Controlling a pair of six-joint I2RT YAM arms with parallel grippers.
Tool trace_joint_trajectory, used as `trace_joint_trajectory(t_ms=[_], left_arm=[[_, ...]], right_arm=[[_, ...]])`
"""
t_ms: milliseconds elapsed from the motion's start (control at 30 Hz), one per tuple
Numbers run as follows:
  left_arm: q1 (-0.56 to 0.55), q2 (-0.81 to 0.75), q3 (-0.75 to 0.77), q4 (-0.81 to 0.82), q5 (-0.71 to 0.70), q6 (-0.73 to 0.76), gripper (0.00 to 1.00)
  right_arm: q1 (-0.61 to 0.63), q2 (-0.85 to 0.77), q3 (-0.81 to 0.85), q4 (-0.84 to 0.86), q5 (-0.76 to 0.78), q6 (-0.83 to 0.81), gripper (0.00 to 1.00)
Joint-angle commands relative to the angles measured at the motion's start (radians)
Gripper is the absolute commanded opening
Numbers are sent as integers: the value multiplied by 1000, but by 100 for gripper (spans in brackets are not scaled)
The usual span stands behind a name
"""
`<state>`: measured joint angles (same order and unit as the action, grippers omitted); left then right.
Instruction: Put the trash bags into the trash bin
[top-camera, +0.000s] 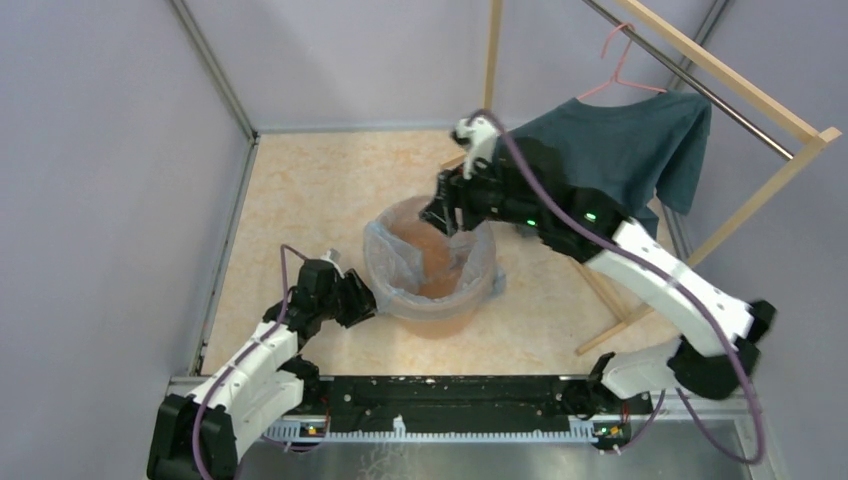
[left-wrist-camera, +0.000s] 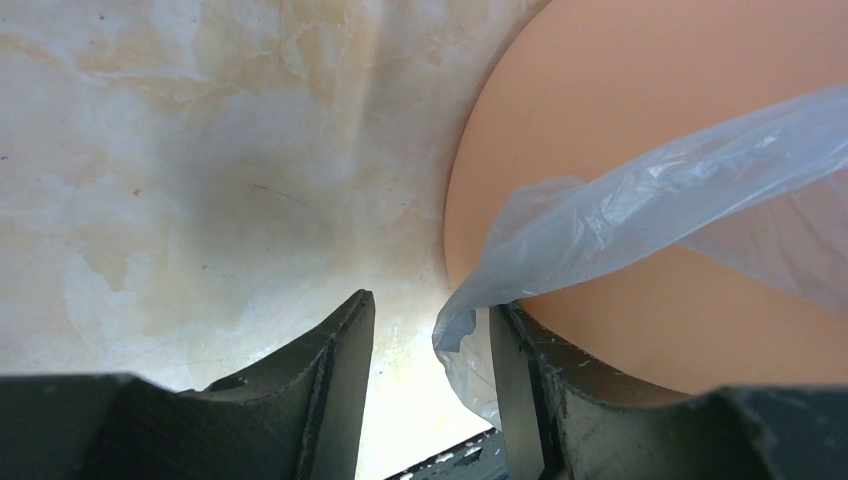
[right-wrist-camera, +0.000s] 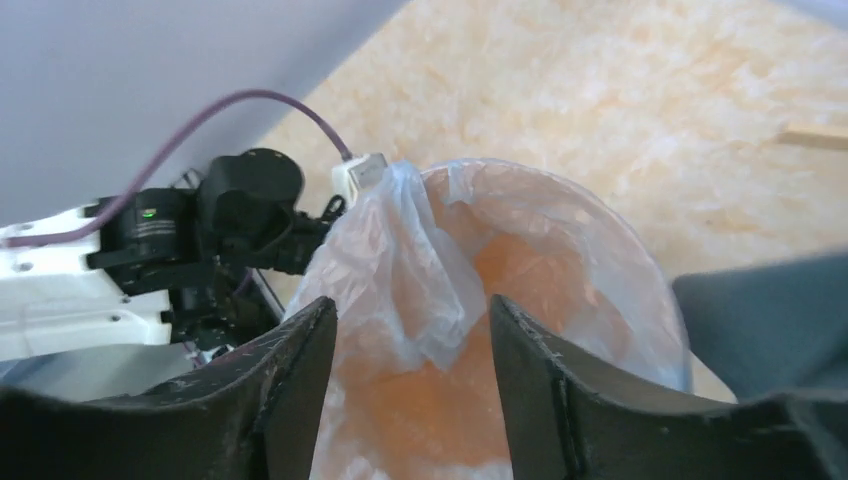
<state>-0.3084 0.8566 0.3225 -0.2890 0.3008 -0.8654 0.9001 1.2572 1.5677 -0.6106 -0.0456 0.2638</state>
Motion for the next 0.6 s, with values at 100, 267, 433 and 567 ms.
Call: trace_joint_trajectory(t_ms=[100,267,433,567], left_arm=[[2,-67,-57,66,18,-13,53],[2,-87,-74,92,5,-4,55],[2,-25,-19,57,15,33,55],[2,5,-16,63,29,38,55]], right_arm=[[25,282,-27,-102,231,54,36],[27,358,-123,-68,404,9,33],[105,439,3,-165,619,-12,32],[152,412,19,-104,479,15,43]])
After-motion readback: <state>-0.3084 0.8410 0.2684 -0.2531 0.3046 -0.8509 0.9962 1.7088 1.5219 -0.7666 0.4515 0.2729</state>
